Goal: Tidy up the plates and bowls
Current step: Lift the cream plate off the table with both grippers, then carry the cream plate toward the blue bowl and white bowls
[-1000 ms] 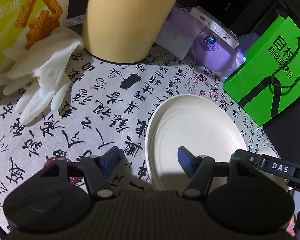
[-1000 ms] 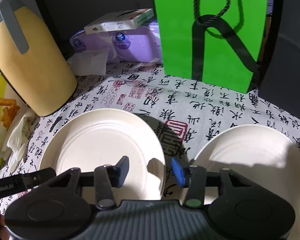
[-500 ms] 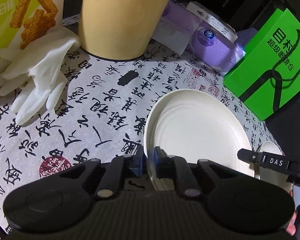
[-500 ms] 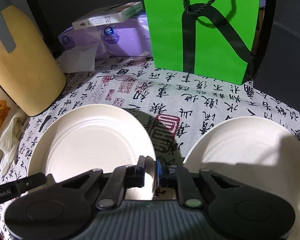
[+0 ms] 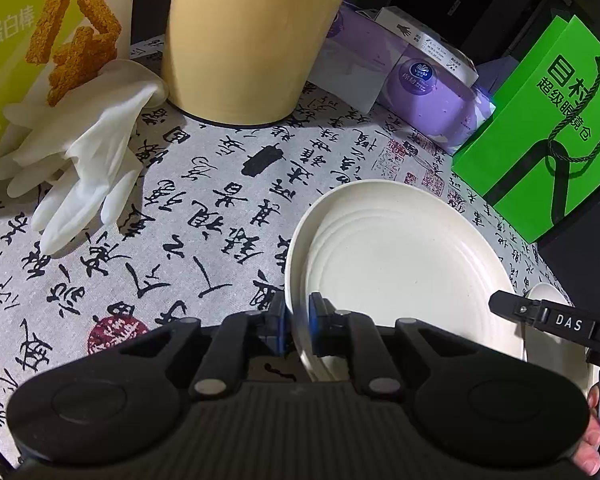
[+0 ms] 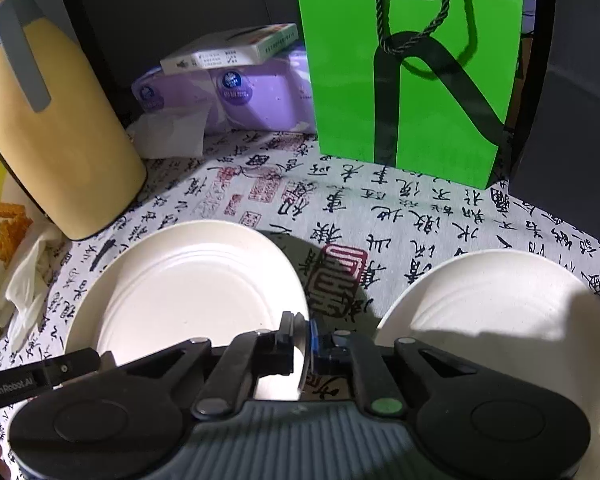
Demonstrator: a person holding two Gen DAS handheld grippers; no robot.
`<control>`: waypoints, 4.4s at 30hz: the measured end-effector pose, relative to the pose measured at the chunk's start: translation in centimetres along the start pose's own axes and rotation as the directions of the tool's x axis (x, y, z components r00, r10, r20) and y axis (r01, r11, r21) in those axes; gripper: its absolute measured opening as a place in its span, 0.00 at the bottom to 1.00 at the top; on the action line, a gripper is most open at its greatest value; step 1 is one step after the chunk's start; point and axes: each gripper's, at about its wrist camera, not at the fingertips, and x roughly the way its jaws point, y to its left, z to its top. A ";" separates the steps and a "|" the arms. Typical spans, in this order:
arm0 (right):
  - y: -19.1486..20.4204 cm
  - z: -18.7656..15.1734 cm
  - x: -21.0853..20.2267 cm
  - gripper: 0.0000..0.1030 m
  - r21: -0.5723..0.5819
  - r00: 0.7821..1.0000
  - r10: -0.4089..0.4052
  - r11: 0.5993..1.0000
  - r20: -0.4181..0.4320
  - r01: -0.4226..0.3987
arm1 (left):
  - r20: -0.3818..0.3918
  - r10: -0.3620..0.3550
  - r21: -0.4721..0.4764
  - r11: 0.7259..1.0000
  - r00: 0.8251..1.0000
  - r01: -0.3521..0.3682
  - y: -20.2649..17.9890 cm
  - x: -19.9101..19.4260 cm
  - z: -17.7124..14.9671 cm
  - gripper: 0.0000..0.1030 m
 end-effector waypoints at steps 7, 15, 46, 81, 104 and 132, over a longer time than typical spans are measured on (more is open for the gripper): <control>0.1 -0.2 -0.3 0.06 -0.002 0.999 0.025 1.000 0.020 -0.025 | 0.041 0.021 0.017 1.000 0.999 -0.021 -0.3 -0.9 0.1 0.11; -0.1 -0.5 -1.3 0.06 0.012 0.998 0.040 0.999 0.053 -0.041 | 0.072 0.012 0.049 0.999 0.997 -0.015 -0.7 -1.8 0.1 0.11; 1.1 -2.5 -10.3 0.06 -0.006 0.981 0.080 0.997 0.175 -0.080 | 0.194 -0.019 0.091 0.996 0.981 0.001 -2.0 -10.8 -1.0 0.11; 1.9 -8.8 -22.5 0.06 -0.027 0.951 0.108 0.994 0.291 -0.104 | 0.304 -0.059 0.138 0.990 0.951 0.018 -3.6 -22.7 -7.1 0.11; 0.9 -14.5 -29.9 0.06 -0.014 0.932 0.095 0.995 0.349 -0.096 | 0.350 -0.104 0.175 0.984 0.931 0.044 -4.7 -29.1 -13.0 0.11; -2.5 -23.7 -37.4 0.06 0.086 0.912 0.017 0.995 0.409 -0.057 | 0.339 -0.190 0.281 0.955 0.921 0.094 -7.6 -33.7 -21.2 0.11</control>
